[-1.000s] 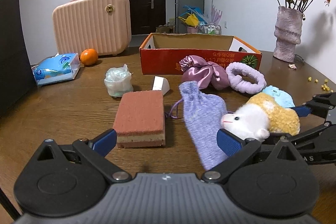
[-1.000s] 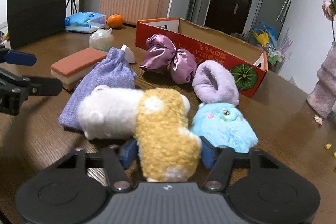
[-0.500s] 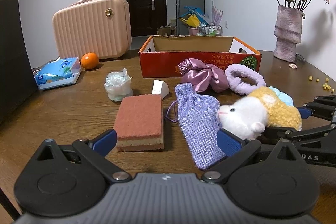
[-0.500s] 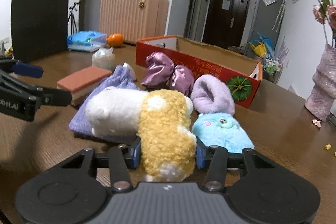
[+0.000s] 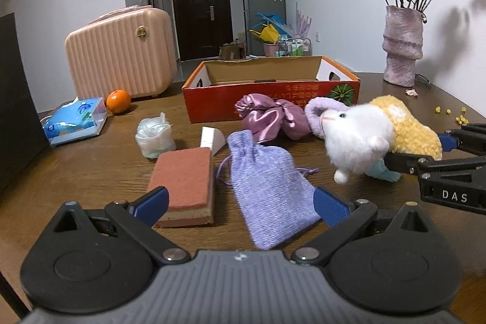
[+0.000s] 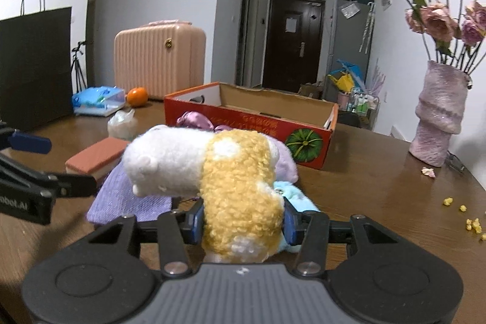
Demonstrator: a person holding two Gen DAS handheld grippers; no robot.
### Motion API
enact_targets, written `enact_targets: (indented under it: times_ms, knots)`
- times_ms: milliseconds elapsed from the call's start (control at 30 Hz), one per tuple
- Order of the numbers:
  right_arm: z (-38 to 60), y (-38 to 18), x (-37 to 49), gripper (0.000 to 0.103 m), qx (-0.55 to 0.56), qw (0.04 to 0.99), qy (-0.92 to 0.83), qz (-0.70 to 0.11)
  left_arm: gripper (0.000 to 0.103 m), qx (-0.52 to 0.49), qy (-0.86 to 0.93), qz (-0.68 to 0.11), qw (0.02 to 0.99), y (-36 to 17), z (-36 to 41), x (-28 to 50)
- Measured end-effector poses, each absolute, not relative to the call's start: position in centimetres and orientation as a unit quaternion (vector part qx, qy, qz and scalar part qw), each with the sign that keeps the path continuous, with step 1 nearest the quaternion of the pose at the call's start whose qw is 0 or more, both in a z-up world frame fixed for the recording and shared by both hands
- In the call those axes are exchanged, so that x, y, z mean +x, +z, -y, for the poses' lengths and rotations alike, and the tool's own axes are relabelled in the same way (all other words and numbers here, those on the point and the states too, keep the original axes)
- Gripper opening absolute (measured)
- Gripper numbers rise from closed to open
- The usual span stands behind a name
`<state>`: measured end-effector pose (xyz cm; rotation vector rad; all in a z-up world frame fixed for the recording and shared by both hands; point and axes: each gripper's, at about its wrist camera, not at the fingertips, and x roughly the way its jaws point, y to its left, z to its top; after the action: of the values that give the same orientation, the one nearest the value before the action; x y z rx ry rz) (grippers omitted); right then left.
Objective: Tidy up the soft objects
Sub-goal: 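Lift the yellow plush with the right tool while the left tool approaches the lavender pouch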
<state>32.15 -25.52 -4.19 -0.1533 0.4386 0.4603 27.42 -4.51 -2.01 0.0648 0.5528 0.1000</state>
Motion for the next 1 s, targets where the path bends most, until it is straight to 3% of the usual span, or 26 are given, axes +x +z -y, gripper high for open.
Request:
enact_targets:
  times_ms: [1000]
  knots:
    - [29.0, -4.7, 34.4, 0.048, -0.014, 0.966, 0.133, -0.222, 0.103, 0.055, 0.023, -0.305, 0.951, -4.6, 6.8, 33.6]
